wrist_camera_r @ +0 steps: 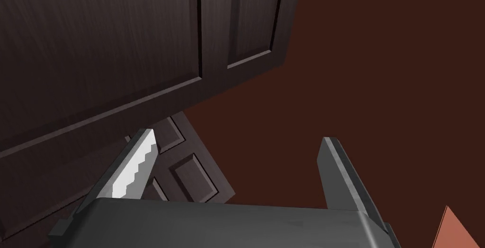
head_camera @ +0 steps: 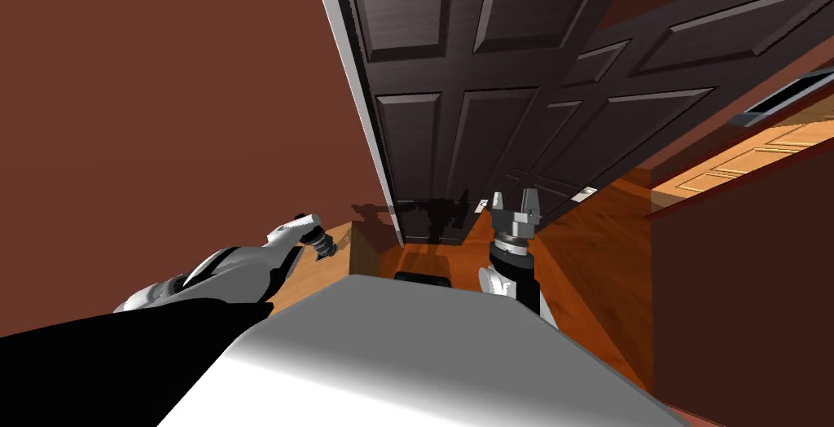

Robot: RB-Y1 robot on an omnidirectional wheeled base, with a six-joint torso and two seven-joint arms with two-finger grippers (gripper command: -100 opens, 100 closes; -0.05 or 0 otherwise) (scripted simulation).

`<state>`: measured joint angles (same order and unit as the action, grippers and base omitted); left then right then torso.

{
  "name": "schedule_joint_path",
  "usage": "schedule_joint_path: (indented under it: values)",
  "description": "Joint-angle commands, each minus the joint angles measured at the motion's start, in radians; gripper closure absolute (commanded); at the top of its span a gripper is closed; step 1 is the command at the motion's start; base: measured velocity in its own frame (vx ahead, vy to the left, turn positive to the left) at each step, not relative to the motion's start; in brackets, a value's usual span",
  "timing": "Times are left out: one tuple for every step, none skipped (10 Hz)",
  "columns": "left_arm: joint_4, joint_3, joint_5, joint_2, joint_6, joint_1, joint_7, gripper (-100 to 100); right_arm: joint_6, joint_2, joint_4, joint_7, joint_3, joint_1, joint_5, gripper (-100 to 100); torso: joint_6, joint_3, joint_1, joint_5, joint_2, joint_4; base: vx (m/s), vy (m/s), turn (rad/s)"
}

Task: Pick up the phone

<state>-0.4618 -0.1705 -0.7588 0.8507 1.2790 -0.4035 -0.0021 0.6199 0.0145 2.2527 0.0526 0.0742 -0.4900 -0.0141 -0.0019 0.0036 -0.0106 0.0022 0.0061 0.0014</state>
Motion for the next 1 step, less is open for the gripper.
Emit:
schedule_joint_path:
  values:
    - [0.0,0.0,0.0,0.0,0.0,0.0,0.0,0,0.0,0.0,0.0,0.0,0.0,0.0,0.0,0,0.0,0.0,0.0,0.0,0.0,0.0,-0.012,0.003,0.011]
